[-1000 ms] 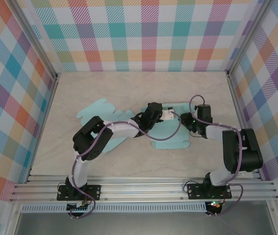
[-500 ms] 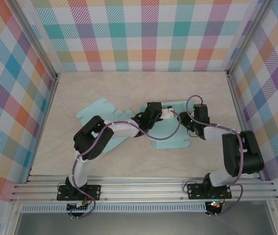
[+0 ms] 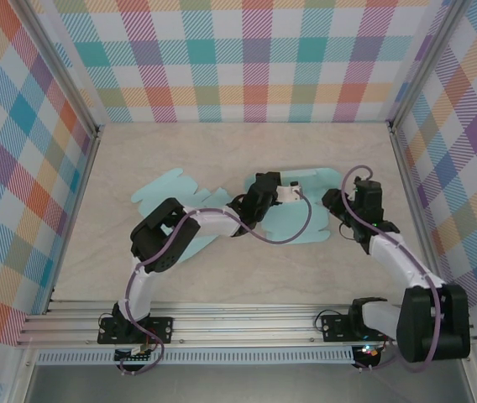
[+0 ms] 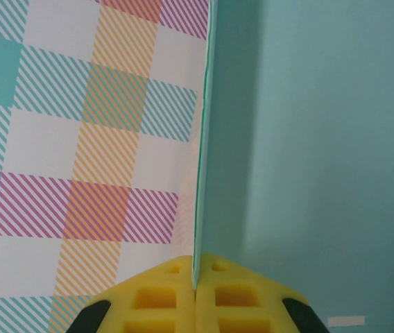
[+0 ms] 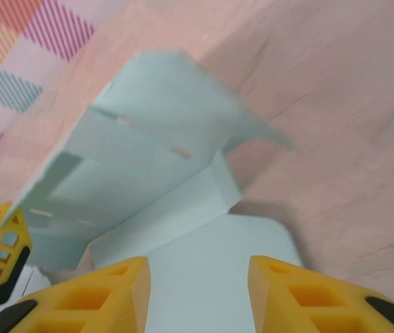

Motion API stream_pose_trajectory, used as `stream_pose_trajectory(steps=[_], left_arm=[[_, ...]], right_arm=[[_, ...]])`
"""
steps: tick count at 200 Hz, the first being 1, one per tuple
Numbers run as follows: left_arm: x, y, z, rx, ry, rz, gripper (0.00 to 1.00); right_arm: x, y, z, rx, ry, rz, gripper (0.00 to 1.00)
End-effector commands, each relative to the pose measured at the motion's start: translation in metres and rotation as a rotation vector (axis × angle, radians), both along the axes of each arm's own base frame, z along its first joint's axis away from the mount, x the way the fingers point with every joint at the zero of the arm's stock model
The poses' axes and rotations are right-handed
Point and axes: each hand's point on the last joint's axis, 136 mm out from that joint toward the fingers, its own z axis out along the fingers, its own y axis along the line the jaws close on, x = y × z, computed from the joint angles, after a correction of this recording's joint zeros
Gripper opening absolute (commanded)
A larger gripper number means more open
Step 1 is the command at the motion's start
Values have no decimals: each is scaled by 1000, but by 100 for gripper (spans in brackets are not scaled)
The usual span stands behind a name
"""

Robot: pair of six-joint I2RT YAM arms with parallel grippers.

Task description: Fold the paper box

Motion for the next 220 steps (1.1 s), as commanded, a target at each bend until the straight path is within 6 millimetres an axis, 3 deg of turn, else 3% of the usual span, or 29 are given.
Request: stream_pose_trajectory(steps=[1, 37, 56, 96, 149, 198, 220], left_arm=[[-4, -8, 6, 9, -82, -55, 0], [-8, -11, 0, 62, -115, -98, 0], [-8, -13, -6, 92, -145, -111, 0], [-2, -17, -7, 109, -223, -113, 0], [-2, -19, -16, 136, -243, -130, 0], [1, -17, -27, 165, -250, -127, 0], [2, -15, -29, 173, -251, -127, 0]], right_arm=[[-7, -31, 12, -33, 21, -53, 42], [14, -69, 17, 70, 30, -95, 38], [36, -72, 10, 117, 46, -44, 36], [78, -70, -24, 177, 108, 42, 34], [109, -54, -63, 253, 162, 141, 35], [105, -20, -74, 233, 175, 223, 37], [99, -14, -73, 219, 175, 228, 37]])
